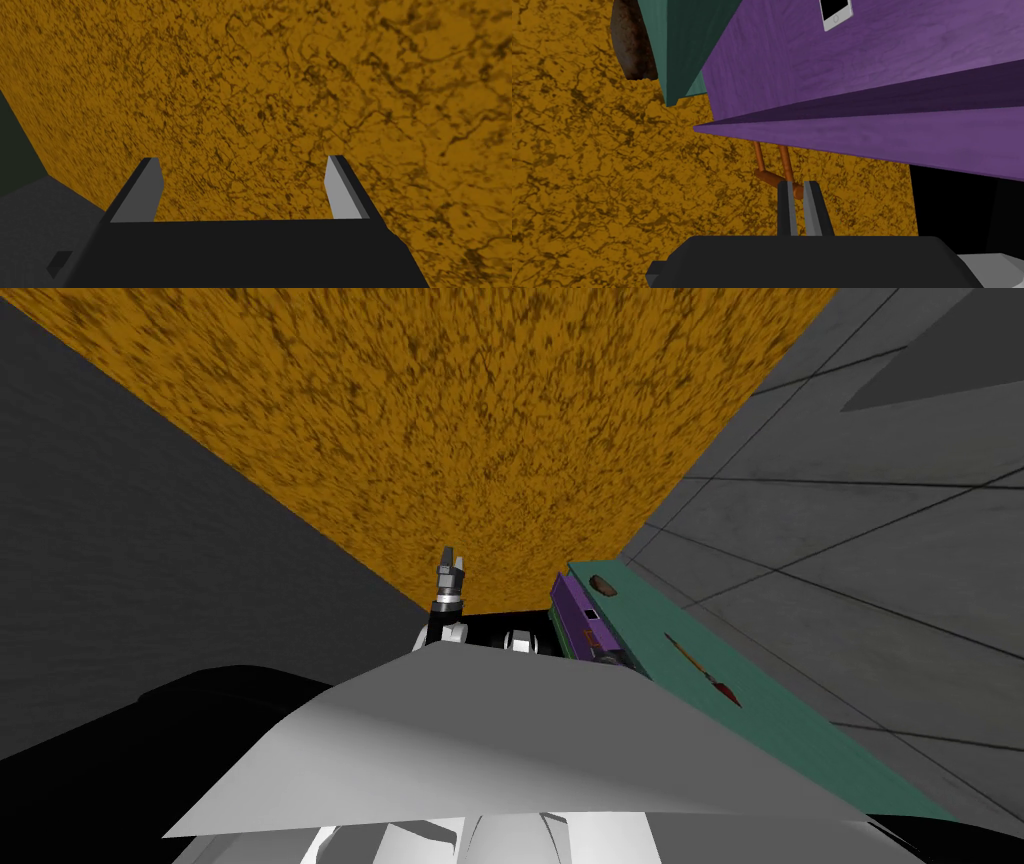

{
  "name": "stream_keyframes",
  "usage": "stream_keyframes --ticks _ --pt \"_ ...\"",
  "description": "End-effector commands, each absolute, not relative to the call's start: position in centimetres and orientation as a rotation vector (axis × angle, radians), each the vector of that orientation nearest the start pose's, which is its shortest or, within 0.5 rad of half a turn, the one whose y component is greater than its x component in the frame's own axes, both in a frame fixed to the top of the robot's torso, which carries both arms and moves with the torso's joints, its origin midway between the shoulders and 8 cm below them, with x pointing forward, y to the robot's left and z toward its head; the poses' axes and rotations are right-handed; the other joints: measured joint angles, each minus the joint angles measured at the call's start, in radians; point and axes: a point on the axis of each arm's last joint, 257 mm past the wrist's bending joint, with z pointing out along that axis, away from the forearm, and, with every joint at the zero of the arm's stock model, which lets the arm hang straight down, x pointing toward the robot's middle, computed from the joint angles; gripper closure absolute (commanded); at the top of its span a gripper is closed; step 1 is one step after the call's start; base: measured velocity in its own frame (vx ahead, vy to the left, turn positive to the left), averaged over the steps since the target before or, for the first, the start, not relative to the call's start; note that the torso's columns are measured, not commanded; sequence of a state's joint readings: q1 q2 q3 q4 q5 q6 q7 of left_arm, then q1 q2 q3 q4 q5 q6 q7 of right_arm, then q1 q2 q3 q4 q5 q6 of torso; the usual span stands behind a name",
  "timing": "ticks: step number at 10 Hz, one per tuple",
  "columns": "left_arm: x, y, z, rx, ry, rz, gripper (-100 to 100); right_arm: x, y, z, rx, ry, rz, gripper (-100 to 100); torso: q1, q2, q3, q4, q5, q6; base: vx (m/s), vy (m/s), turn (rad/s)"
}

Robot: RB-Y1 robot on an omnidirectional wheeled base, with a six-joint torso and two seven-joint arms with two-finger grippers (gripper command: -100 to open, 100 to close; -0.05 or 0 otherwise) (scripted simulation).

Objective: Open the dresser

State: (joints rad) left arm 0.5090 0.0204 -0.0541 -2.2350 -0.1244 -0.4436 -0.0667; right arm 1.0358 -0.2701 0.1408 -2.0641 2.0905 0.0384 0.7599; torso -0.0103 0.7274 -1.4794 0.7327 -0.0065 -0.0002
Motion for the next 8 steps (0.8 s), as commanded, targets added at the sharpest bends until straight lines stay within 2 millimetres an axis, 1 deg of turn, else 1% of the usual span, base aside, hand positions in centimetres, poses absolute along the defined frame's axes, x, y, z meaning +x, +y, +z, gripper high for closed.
stream_keyframes --ticks 1,2,3,4,5,6,7,8 --pt "36.5 25.0 -1.2 -0.626 0.796 -1.188 0 19.2 -31.7 -38.2 -1.359 1.791 -0.919 100 0.005 0.000 0.004 0.000 -0.005 -0.008 -0.085 0.110 0.295" --pt "36.5 25.0 -1.2 -0.626 0.796 -1.188 0 19.1 -32.7 -37.8 -1.353 1.790 -0.933 100 0.004 -0.002 0.002 -0.001 -0.004 -0.005 -0.019 0.064 0.049" --pt "36.5 25.0 -1.2 -0.626 0.797 -1.188 0 19.0 -32.8 -37.8 -1.364 1.785 -0.929 100 -0.001 -0.003 0.000 -0.002 -0.003 -0.001 0.013 0.021 -0.037" --pt "36.5 25.0 -1.2 -0.626 0.797 -1.188 0 18.1 -32.6 -39.0 -1.305 1.838 -0.877 100 -0.004 -0.002 0.001 -0.002 -0.004 0.000 -0.054 0.091 0.288" --pt "36.5 25.0 -1.2 -0.626 0.797 -1.188 0 17.7 -33.6 -39.2 -1.296 1.854 -0.894 100 0.001 -0.002 0.004 -0.001 -0.008 -0.008 -0.070 0.123 0.298" --pt "36.5 25.0 -1.2 -0.626 0.797 -1.188 0 17.6 -34.7 -38.8 -1.299 1.851 -0.912 100 0.002 -0.002 0.002 -0.001 -0.005 -0.006 -0.022 0.070 0.057" --pt "36.5 25.0 -1.2 -0.626 0.797 -1.188 0 17.5 -34.9 -38.8 -1.309 1.848 -0.908 100 -0.002 -0.001 0.001 -0.001 -0.003 -0.001 0.016 0.014 -0.036" --pt "36.5 25.0 -1.2 -0.626 0.797 -1.188 0 16.5 -34.9 -39.9 -1.257 1.898 -0.868 100 -0.005 0.001 0.002 -0.002 -0.005 0.001 -0.034 0.072 0.309"
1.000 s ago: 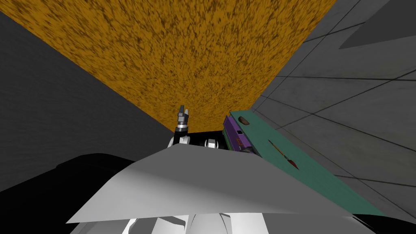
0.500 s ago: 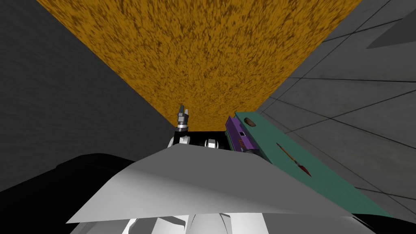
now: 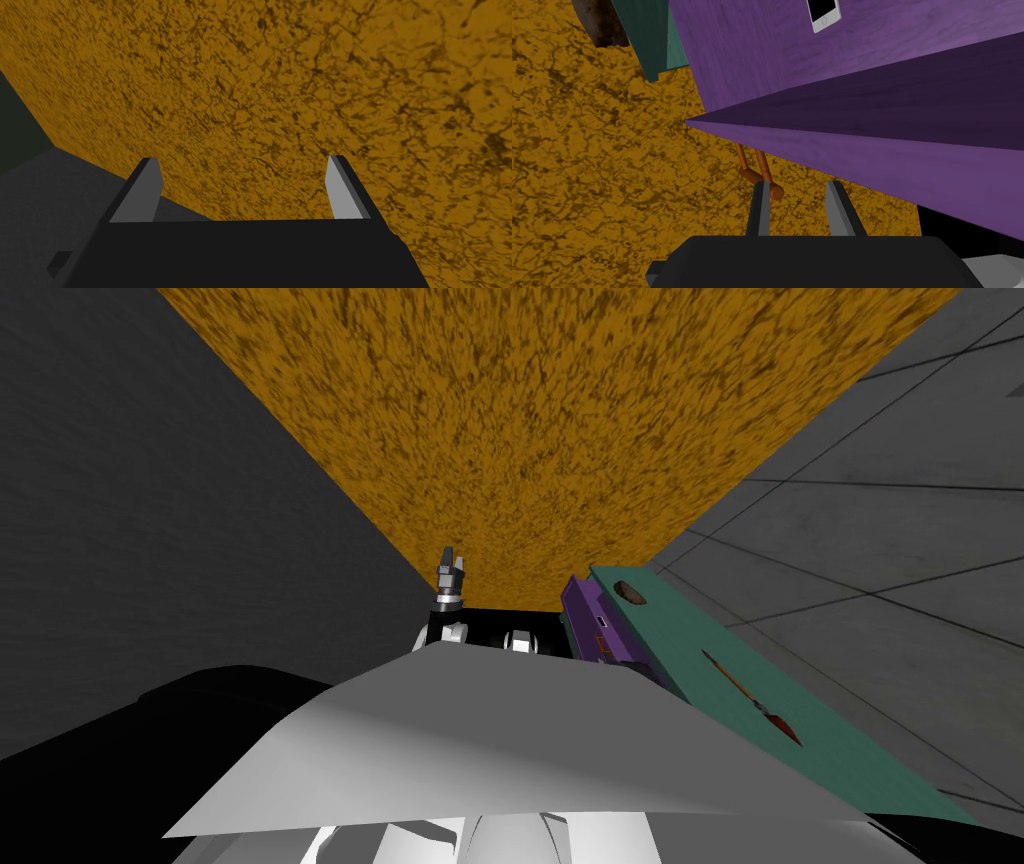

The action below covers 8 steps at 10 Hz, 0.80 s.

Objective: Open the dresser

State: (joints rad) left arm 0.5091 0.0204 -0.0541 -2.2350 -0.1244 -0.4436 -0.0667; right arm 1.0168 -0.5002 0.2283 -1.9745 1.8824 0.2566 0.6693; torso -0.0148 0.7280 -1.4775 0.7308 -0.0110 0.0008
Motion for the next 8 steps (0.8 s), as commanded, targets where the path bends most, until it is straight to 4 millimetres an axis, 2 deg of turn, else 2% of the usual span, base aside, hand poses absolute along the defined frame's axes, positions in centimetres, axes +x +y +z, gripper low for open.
stream_keyframes --ticks 1,3,4,5,6,7,8 --pt "36.5 25.0 -1.2 -0.626 0.797 -1.188 0 16.0 -36.8 -39.8 -1.267 1.904 -0.912 100 0.003 -0.002 0.003 0.001 -0.004 -0.008 -0.073 0.126 0.258" --pt "36.5 25.0 -1.2 -0.626 0.797 -1.188 0 15.8 -37.7 -39.8 -1.263 1.920 -0.905 100 0.003 0.001 0.000 0.001 0.001 -0.001 -0.007 0.051 0.024" --pt "36.5 25.0 -1.2 -0.626 0.797 -1.188 0 14.4 -38.5 -40.8 -1.233 1.965 -0.893 100 0.001 0.002 0.001 0.001 -0.001 0.001 -0.038 0.094 0.260" --pt "36.5 25.0 -1.2 -0.626 0.797 -1.188 0 14.0 -39.6 -40.9 -1.204 1.997 -0.900 100 0.004 0.002 0.004 0.002 -0.003 -0.006 -0.054 0.129 0.277" --pt "36.5 25.0 -1.2 -0.626 0.797 -1.188 0 13.9 -41.0 -40.5 -1.210 2.000 -0.925 100 0.003 0.000 0.003 0.002 -0.003 -0.006 -0.020 0.079 0.087" --pt "36.5 25.0 -1.2 -0.626 0.797 -1.188 0 13.9 -41.2 -40.5 -1.223 1.995 -0.926 100 -0.001 0.000 0.001 0.001 -0.002 -0.001 0.008 0.017 -0.022" --pt "36.5 25.0 -1.2 -0.626 0.797 -1.187 0 12.3 -42.4 -41.5 -1.178 2.057 -0.918 100 -0.002 0.002 0.001 0.001 -0.002 0.001 -0.018 0.090 0.294"
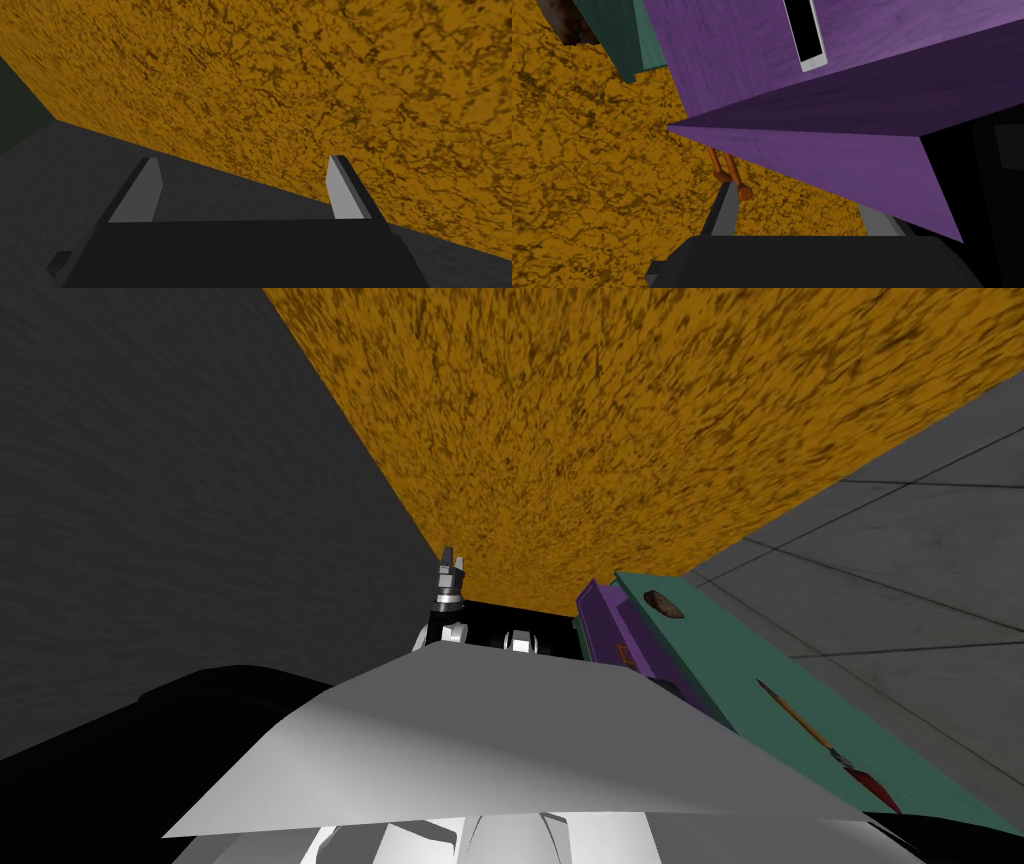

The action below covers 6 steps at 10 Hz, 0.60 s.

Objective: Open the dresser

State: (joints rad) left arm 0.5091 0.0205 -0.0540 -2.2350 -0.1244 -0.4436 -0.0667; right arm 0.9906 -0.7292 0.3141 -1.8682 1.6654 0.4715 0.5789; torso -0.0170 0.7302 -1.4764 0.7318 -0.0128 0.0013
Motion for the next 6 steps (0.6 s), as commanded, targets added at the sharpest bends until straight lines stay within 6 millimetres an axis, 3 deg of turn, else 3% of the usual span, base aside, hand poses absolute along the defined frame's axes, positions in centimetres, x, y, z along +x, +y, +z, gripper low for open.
stream_keyframes --ticks 1,3,5,6 --pt "36.5 25.0 -1.2 -0.626 0.797 -1.188 0 12.0 -44.0 -41.1 -1.185 2.058 -0.959 100 0.004 0.000 0.003 0.000 -0.003 -0.005 -0.051 0.127 0.293" --pt "36.5 25.0 -1.2 -0.626 0.797 -1.188 0 11.9 -45.4 -40.7 -1.190 2.069 -0.974 100 0.001 0.001 0.001 0.001 0.000 -0.001 -0.007 0.050 0.010" --pt "36.5 25.0 -1.2 -0.626 0.797 -1.188 0 9.8 -48.8 -41.0 -1.149 2.143 -1.017 100 0.001 -0.001 0.003 0.002 -0.006 -0.008 -0.034 0.106 0.302" --pt "36.5 25.0 -1.2 -0.626 0.797 -1.188 0 10.0 -50.3 -40.2 -1.162 2.134 -1.053 100 0.002 -0.001 0.002 0.002 -0.004 -0.006 -0.015 0.078 0.035"
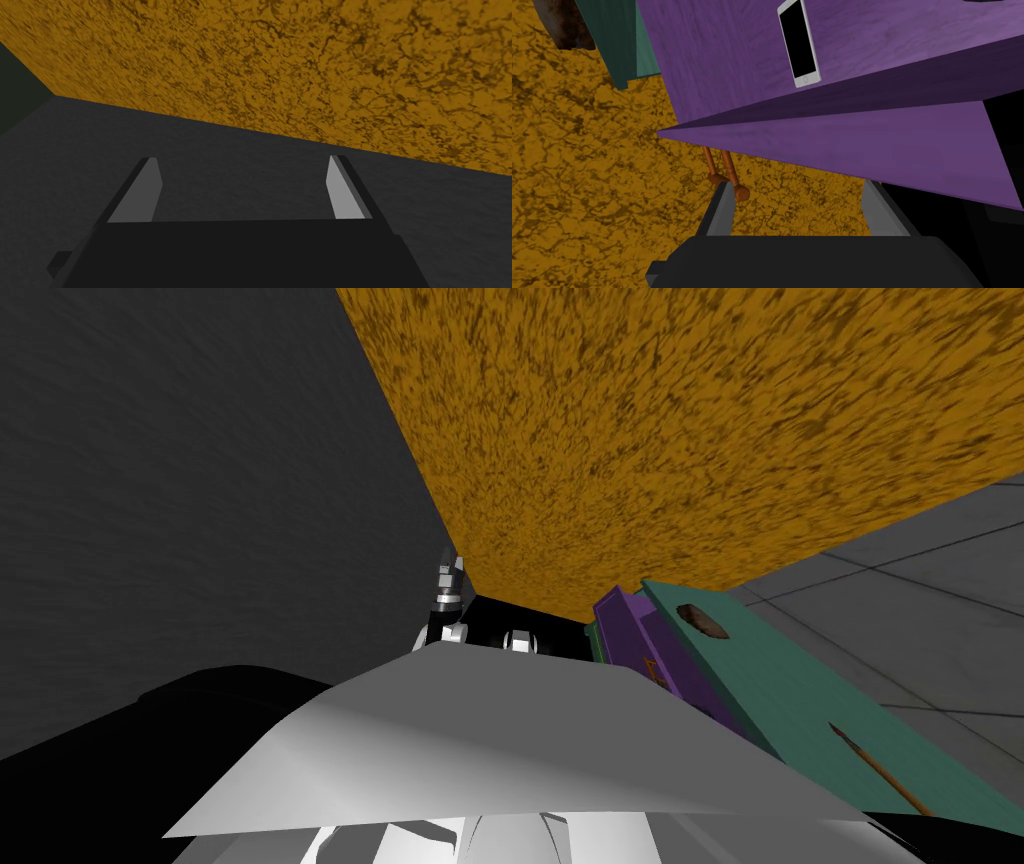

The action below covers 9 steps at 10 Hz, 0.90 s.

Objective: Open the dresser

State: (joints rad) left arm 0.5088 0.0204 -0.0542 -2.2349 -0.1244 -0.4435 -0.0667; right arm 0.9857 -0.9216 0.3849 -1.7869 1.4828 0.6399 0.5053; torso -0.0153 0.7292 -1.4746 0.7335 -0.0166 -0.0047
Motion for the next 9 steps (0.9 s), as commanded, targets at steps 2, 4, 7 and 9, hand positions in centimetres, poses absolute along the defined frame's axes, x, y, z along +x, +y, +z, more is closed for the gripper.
stream_keyframes --ticks 2,4,7,9 --pt "36.5 25.0 -1.2 -0.626 0.797 -1.188 0 8.2 -53.5 -39.9 -1.146 2.174 -1.117 100 0.000 0.000 0.000 0.000 -0.001 -0.001 -0.002 0.144 0.249" --pt "36.5 25.0 -1.2 -0.626 0.797 -1.188 0 8.3 -55.5 -38.8 -1.146 2.176 -1.165 100 -0.003 0.004 0.000 0.001 0.002 0.005 -0.005 0.036 0.032" --pt "36.5 25.0 -1.2 -0.626 0.797 -1.188 0 6.7 -60.0 -37.1 -1.118 2.207 -1.279 100 -0.001 0.006 0.004 0.003 -0.003 -0.002 -0.027 0.063 0.191" --pt "36.5 25.0 -1.2 -0.626 0.797 -1.187 0 6.5 -60.6 -36.7 -1.124 2.206 -1.292 100 0.003 0.002 -0.002 0.003 0.008 0.001 -0.001 0.058 0.003"
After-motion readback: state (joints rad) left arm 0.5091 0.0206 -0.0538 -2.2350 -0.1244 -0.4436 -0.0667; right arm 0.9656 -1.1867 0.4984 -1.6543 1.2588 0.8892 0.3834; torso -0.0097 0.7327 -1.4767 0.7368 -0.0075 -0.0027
